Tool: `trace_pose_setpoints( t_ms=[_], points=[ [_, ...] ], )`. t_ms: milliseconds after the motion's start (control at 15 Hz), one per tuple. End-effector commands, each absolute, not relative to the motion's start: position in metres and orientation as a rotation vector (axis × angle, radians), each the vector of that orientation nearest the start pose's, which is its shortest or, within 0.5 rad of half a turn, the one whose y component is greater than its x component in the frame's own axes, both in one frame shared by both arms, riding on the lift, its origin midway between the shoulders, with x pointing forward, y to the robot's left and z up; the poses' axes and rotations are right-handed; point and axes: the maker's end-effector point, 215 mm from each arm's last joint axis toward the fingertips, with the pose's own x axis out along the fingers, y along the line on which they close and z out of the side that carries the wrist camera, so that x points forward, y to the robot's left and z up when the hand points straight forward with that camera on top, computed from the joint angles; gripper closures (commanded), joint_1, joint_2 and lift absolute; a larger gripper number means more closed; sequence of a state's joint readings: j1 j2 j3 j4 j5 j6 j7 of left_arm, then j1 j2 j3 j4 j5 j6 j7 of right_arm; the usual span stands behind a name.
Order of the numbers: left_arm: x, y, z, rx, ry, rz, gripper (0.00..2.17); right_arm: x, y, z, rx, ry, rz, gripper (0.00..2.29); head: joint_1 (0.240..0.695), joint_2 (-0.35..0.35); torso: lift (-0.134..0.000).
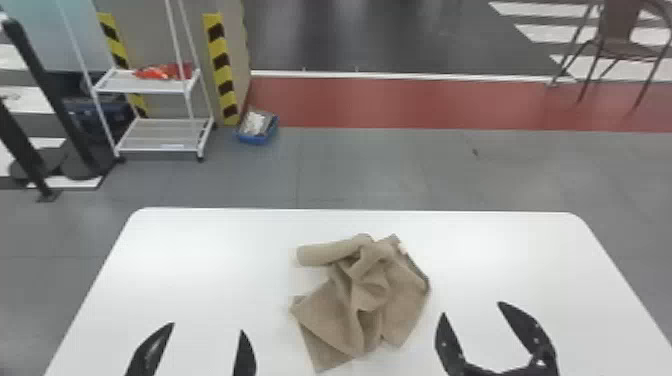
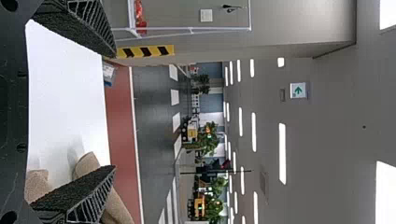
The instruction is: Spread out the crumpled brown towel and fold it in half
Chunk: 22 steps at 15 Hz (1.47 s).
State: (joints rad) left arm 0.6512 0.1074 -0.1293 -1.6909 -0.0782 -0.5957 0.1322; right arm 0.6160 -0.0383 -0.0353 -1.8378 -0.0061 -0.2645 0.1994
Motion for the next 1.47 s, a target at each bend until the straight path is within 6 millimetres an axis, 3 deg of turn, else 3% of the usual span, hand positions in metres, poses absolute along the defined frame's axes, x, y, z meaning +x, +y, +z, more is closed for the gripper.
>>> trace_pose_setpoints(
  t_ms=[0,733,1000,1200,1400],
  points=[
    [0.345,0.186,-0.408,0.063,-0.067,-0.082,0.02,0.384,-0.21,-0.419,-0.037,0.086,0.189,0.09,0.695,-0.036,0.0],
    [0.346,0.183,-0.411,0.068,-0.06,-0.091,0.02,0.386,-0.198,-0.423,-0.041,0.099,0.21,0.09,0.695,-0.029,0.0],
    [0.346,0.184,-0.413,0.071,-0.053,-0.093,0.02,0.392,-0.192,-0.465,-0.269,0.303,0.315,0.08,0.695,-0.013,0.0],
    [0.346,0.184,-0.413,0.074,-0.053,-0.093,0.02,0.395,-0.219,-0.502,-0.391,0.496,0.355,0.09,0.695,-0.012,0.0],
    [0.346,0.183,-0.413,0.076,-0.052,-0.095,0.02,0.409,-0.224,-0.505,-0.471,0.573,0.398,0.11,0.695,-0.039,0.0]
  ],
)
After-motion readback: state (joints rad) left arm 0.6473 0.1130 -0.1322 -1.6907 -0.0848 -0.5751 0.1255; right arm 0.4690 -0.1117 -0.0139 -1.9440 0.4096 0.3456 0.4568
